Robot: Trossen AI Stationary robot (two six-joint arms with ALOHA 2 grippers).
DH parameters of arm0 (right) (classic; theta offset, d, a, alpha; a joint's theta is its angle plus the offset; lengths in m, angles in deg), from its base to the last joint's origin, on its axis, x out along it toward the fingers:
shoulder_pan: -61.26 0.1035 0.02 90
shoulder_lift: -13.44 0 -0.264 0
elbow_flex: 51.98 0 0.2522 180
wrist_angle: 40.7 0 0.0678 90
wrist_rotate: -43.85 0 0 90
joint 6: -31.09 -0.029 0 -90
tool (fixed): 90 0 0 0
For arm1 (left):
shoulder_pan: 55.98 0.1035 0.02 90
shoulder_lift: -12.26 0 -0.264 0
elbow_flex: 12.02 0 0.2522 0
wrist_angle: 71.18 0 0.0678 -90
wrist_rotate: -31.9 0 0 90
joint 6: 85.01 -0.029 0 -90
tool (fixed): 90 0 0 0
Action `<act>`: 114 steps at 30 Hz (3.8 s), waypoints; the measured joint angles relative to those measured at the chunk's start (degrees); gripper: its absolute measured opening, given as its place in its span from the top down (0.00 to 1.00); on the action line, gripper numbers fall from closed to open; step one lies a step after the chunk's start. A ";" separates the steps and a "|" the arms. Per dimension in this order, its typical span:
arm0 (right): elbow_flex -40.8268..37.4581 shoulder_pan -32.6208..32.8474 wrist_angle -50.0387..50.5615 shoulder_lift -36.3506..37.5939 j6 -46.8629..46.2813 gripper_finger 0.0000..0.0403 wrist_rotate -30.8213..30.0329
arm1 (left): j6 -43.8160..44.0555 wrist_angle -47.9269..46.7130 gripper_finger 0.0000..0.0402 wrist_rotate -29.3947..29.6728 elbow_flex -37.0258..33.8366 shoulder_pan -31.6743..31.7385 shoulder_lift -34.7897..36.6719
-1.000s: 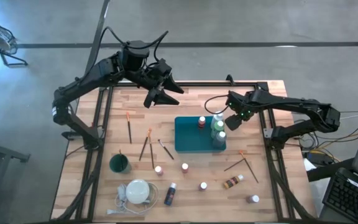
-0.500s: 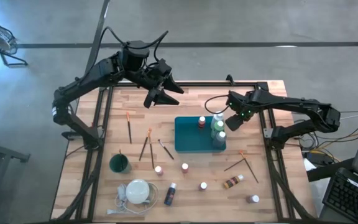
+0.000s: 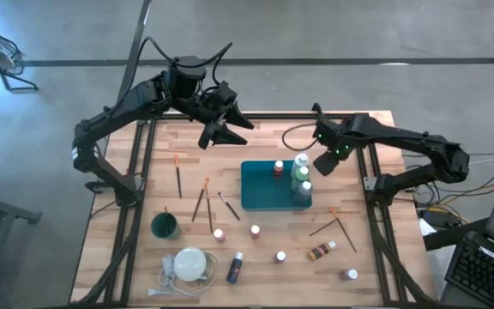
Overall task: Pick & Place Paint Supplies
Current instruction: Put the gray paint bottle into the blue bin
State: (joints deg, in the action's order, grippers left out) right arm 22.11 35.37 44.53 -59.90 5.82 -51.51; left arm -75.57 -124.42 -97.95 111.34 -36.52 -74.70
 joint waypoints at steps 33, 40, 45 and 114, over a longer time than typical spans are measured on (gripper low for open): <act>54.18 12.34 3.33 -9.36 20.28 0.72 -2.10 | 4.45 0.01 0.24 0.33 2.67 0.07 1.11; 61.18 15.73 17.76 -18.41 20.95 0.72 -2.03 | 3.90 -0.20 0.24 0.28 2.67 0.20 1.83; 61.57 17.61 17.65 -21.20 21.21 0.72 1.57 | 2.79 -0.18 0.24 0.28 2.67 0.20 2.38; 36.36 16.42 2.37 -30.65 27.97 0.72 8.41 | -3.19 -5.12 0.24 0.31 2.56 0.68 3.65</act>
State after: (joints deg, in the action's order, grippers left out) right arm 58.47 51.80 46.89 -90.55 33.79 -43.10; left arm -78.77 -129.54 -97.65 113.90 -35.84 -71.05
